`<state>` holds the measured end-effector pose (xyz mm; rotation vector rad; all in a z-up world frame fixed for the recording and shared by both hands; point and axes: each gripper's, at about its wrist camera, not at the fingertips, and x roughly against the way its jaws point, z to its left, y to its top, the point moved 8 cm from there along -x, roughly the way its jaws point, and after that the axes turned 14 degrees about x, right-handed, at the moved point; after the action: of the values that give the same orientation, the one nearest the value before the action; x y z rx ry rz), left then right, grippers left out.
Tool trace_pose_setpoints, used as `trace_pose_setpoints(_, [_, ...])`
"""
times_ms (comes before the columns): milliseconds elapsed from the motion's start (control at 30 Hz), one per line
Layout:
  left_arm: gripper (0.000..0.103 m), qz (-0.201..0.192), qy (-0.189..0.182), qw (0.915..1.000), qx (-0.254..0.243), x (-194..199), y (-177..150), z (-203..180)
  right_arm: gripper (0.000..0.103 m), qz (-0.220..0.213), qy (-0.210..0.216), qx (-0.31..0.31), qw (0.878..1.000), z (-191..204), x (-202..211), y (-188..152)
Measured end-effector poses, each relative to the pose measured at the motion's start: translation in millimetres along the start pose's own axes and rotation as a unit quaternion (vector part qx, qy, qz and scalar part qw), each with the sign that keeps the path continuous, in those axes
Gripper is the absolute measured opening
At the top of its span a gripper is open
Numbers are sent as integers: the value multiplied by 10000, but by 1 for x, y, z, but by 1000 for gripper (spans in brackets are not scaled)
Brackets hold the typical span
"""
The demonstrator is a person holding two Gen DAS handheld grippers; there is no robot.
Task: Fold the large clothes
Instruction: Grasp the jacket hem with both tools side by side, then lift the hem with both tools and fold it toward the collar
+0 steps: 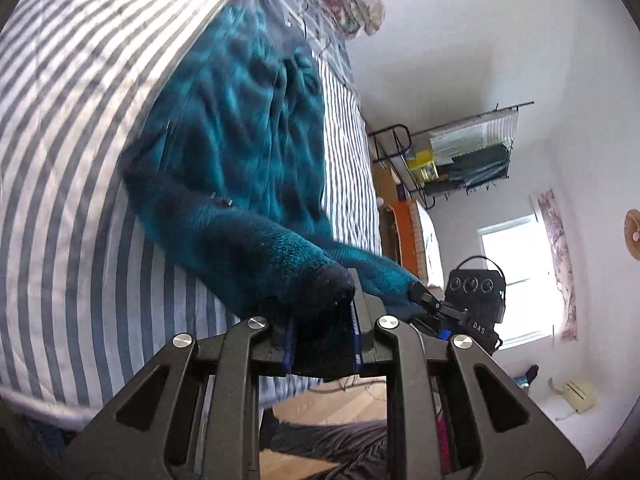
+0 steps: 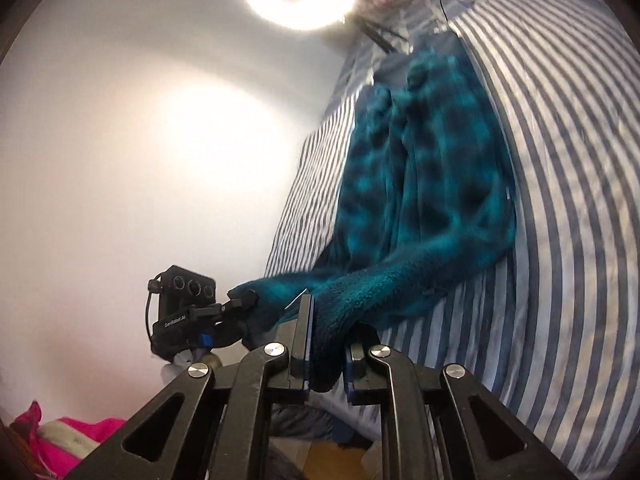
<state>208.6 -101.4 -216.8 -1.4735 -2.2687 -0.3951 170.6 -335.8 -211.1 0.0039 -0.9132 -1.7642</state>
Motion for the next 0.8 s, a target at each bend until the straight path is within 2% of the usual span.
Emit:
trace_pose_setpoints(200, [19,-315,89,9995,11,-13,54,-18,9,-172,-565,220,9980,-20,-11,53])
trace_pose_setpoints(433, [19,-513,435,9975,230,-45,117,-7,9,-35,-1104,265,9935,-63,-53,101])
trace_pose_setpoints(600, [19,-494,668,9950,553,-77,156,18,9,158,-1297,86,9914,-96,-78,113])
trace_pose_setpoints(800, [19,-452,914,9930,589,-100,173,35,9,346,-1440,-146,9889,-125,-97,117])
